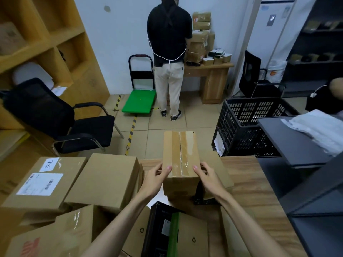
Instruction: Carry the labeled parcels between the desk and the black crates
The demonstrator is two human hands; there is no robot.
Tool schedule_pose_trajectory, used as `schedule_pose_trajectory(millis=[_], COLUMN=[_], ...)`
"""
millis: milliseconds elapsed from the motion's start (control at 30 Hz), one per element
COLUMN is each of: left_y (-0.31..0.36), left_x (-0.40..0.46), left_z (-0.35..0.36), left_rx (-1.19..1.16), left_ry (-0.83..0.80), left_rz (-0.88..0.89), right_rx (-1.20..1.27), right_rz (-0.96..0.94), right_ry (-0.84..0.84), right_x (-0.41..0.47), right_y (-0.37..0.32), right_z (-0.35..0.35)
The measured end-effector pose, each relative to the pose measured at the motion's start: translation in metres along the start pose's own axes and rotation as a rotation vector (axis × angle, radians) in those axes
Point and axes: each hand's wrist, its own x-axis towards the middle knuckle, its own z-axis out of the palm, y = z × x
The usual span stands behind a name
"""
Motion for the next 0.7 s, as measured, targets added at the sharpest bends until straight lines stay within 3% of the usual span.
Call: schedule_pose_trajectory(millis=[167, 267, 400, 567, 700], left_y=[-0.003, -0.006, -0.012, -0.026, -0.030], left_x=[-0.001, -0.003, -0.005, -0.004, -0.002], left_z=[0.000, -0.001, -0.002, 0.005, 0.009], left_rx=[-0.044, -0.127, -0.214, -0.237, -0.314], left_ry=[0.014, 0.106, 0.122, 0.109, 0.024], left_rz=[0.042, 0.027, -0.035, -0.222, -0.301], right_rx=[0.012, 0.090, 0.192, 0.580, 0.302], right_rz=[-0.017, -0.018, 0.107, 0.295, 0.220], right_ry=[0.010, -0.008, 0.002, -0.006, 0.127], right_x=[-0.003, -0.006, -0.008, -0.014, -0.015], right_y=[0.000, 0.002, 0.018, 0.036, 0.043], right_z=[-0.002, -0.009, -0.014, -0.015, -0.020])
